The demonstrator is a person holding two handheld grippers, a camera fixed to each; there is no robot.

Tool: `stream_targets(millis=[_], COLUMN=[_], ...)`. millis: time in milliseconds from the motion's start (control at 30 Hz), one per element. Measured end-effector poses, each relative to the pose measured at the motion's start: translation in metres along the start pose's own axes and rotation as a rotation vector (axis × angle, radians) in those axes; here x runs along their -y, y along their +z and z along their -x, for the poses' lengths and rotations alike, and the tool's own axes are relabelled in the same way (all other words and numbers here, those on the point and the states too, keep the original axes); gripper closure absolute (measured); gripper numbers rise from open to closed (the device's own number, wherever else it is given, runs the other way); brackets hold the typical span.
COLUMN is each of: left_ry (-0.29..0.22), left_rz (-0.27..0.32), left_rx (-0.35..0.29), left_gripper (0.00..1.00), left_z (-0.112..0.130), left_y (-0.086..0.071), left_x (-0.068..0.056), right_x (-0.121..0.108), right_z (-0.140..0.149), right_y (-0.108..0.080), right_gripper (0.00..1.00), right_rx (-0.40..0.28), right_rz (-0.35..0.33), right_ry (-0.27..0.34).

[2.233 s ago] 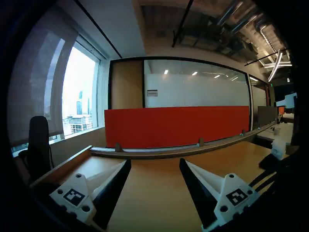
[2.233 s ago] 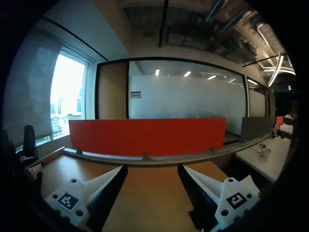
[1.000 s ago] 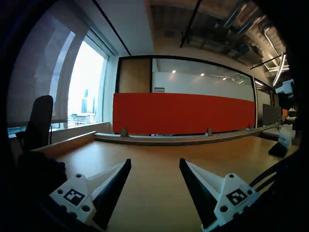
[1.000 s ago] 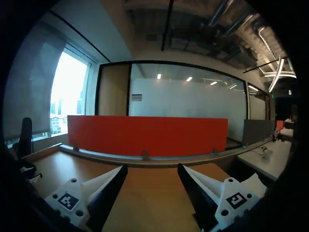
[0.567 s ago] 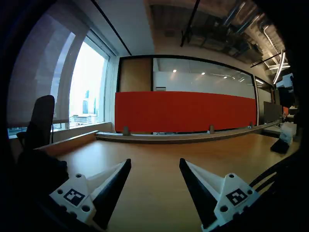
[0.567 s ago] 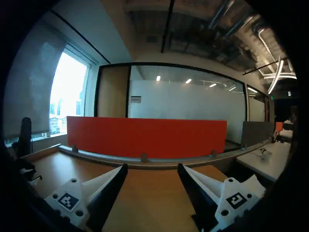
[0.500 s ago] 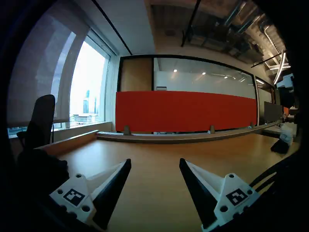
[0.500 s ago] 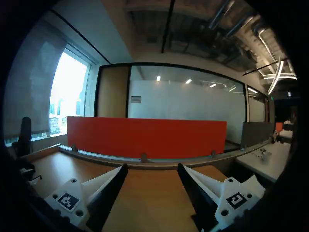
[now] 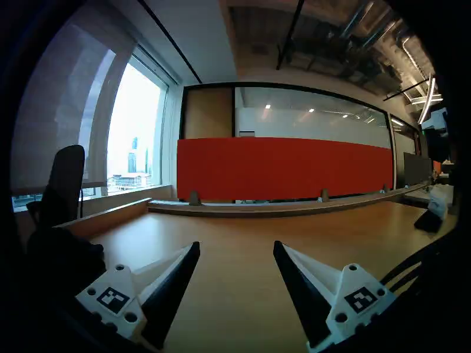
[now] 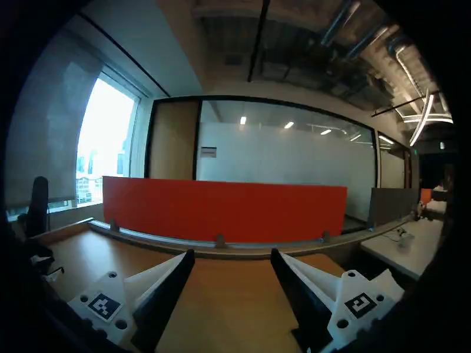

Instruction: Fold towel

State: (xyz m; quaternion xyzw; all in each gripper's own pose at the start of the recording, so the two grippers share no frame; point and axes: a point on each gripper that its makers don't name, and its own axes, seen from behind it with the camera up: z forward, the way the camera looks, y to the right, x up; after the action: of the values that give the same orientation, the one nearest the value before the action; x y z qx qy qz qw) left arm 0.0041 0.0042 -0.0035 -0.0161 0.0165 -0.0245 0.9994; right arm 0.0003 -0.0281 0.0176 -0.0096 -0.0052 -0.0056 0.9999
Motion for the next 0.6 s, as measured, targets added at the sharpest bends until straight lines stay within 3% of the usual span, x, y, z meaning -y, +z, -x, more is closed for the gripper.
stream_targets(millis=[267, 600], left_ry=[0.006, 0.008], left_rz=[-0.001, -0.001], left_rx=[0.001, 0.002], left_gripper=[0.07, 0.05], left_z=[0.000, 0.001], left_y=[0.000, 0.000], left_x=[-0.001, -0.001], right_x=[-0.005, -0.027], right_z=[0.001, -0.009], right_y=[0.001, -0.006], right_gripper=[0.00, 0.00], right_rx=[-0.005, -0.037], right_rz=[0.004, 0.030], right_ry=[0.002, -0.010])
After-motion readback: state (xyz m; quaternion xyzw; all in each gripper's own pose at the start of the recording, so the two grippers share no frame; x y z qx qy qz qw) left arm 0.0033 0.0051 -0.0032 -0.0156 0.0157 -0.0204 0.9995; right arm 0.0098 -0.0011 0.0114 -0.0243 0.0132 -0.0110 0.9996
